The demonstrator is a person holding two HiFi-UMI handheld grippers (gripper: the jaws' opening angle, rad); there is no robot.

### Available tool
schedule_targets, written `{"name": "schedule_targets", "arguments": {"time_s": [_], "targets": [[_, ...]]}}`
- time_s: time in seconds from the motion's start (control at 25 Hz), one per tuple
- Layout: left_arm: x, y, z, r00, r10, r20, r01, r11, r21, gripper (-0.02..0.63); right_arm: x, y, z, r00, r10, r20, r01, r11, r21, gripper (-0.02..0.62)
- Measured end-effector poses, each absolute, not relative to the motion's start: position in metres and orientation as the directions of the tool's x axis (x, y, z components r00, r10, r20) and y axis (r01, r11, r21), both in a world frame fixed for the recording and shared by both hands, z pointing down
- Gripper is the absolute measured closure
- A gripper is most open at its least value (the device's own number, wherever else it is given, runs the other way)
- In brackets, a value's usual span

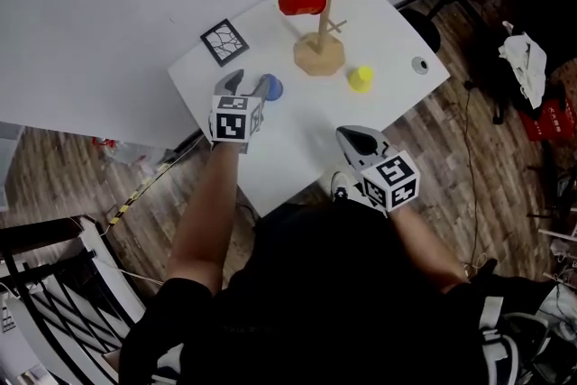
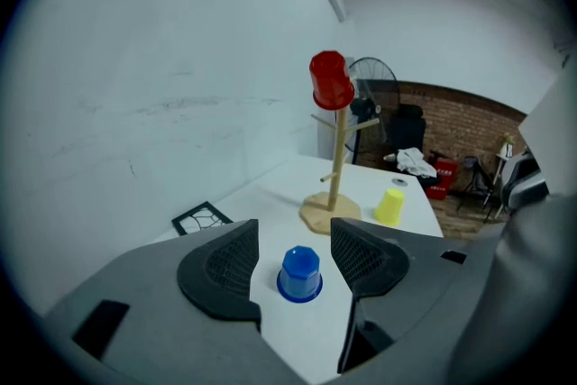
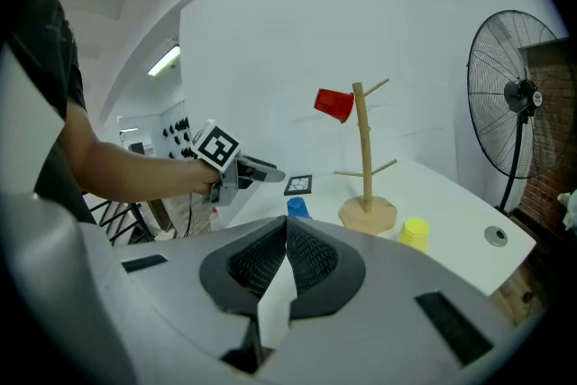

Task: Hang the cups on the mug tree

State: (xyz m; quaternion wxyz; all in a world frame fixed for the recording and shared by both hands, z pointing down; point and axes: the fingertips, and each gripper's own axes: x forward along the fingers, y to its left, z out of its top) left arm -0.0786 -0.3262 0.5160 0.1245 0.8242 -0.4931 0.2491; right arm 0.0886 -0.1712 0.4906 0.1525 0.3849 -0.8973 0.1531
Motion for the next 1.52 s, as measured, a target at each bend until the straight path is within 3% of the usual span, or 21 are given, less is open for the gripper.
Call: {"name": "schedule_targets", "arguments": {"time_s": [0.36, 0.92, 1.0, 1.24, 1.52], "targets": [[-0.070, -0.333, 0.578, 0.347, -0.674, 0.652, -0.831, -0.544, -0.120, 0.330, 0.104, -0.171, 0.499, -0.636, -0.655, 0.408, -0.756, 0.635, -0.159, 0.589], [-0.061, -0.347, 0.630, 0.285, -0.593, 0.753, -0.860, -0.505, -0.072, 0.339, 0.129, -0.184, 0.501, -0.624, -0.649, 0.435, -0.760, 0.634, -0.143, 0.589], [-0.061, -0.345, 0.630, 0.281, -0.595, 0.753, -0.863, -0.499, -0.072, 0.371, 0.129, -0.185, 0.501, -0.628, -0.645, 0.435, -0.756, 0.639, -0.143, 0.589], [-0.065, -0.343, 0.621, 0.282, -0.613, 0.738, -0.873, -0.483, -0.067, 0.374, 0.125, -0.189, 0.500, -0.645, -0.636, 0.423, -0.742, 0.654, -0.148, 0.589], [-0.063, -0.352, 0.579, 0.380, -0.701, 0.604, -0.916, -0.376, 0.141, 0.374, 0.118, -0.192, 0.493, -0.664, -0.630, 0.402, -0.726, 0.672, -0.145, 0.589]]}}
